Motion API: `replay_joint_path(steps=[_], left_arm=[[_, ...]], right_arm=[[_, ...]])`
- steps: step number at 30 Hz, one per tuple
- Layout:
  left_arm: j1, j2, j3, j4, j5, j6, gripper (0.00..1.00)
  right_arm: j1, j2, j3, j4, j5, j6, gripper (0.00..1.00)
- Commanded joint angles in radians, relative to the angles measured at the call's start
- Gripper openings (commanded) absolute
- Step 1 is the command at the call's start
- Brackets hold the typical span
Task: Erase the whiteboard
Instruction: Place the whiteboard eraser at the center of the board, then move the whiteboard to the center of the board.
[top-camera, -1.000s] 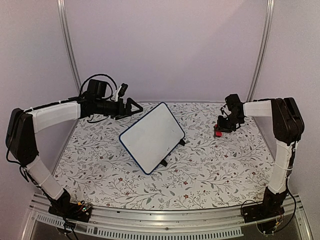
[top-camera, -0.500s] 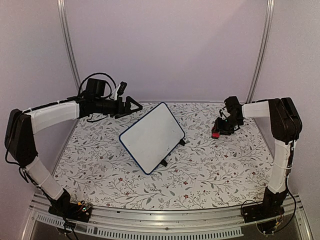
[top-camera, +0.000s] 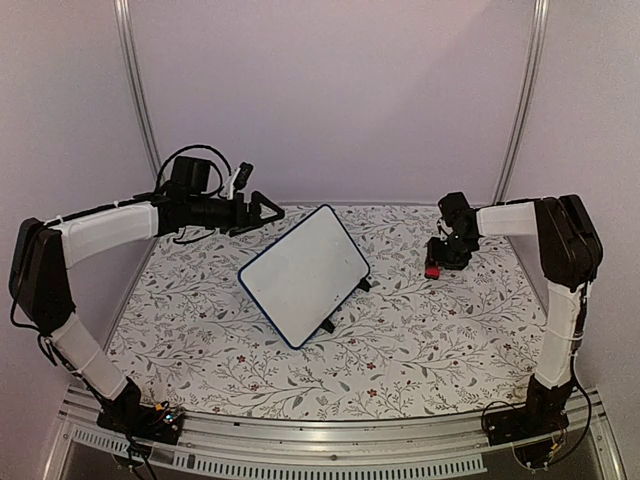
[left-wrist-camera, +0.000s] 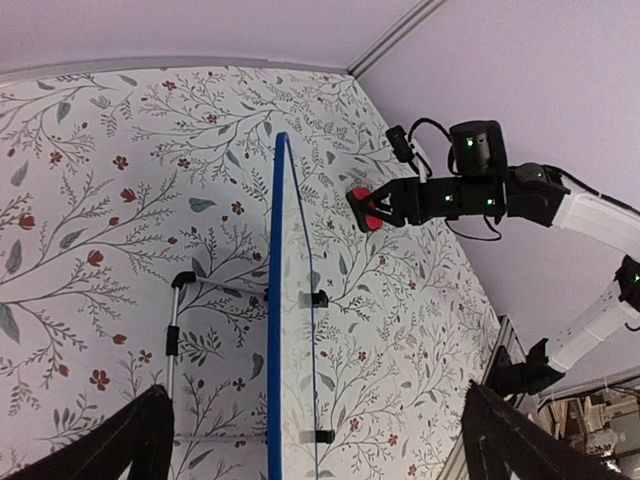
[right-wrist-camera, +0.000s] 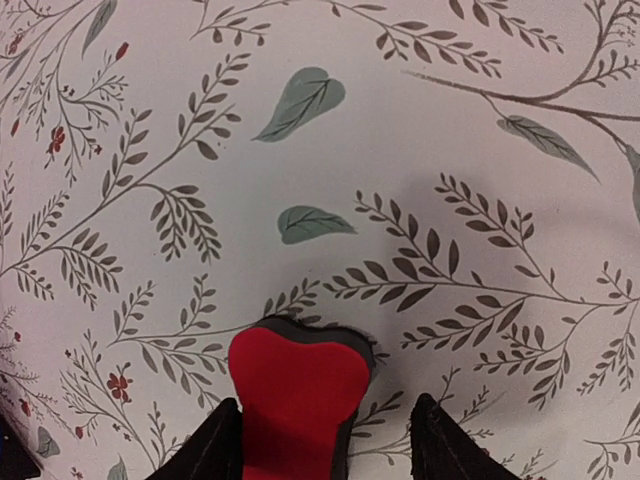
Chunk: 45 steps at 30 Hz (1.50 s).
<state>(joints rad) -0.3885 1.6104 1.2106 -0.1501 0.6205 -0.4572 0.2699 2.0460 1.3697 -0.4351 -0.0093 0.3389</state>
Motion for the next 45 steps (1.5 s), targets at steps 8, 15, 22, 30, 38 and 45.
replay_joint_path(steps=[8, 15, 22, 30, 38, 45], left_arm=[[0.030, -0.032, -0.018, 0.029, -0.003, -0.006, 1.00], [0.049, -0.048, -0.033, 0.044, -0.013, -0.016, 1.00], [0.067, -0.073, -0.049, 0.068, -0.017, -0.025, 1.00], [0.097, -0.102, -0.075, 0.110, -0.023, -0.053, 1.00], [0.100, -0.128, -0.092, 0.123, -0.052, -0.055, 1.00], [0.100, -0.133, -0.100, 0.133, -0.039, -0.061, 1.00]], right_arm=[[0.203, -0.182, -0.008, 0.100, 0.097, -0.320, 0.49], [0.304, -0.190, -0.046, 0.181, -0.029, -0.455, 0.47], [0.346, -0.145, -0.061, 0.188, -0.053, -0.516, 0.44], [0.374, -0.110, -0.090, 0.204, -0.085, -0.549, 0.44], [0.399, -0.045, -0.086, 0.222, -0.071, -0.561, 0.44], [0.414, 0.005, -0.083, 0.260, -0.029, -0.557, 0.42]])
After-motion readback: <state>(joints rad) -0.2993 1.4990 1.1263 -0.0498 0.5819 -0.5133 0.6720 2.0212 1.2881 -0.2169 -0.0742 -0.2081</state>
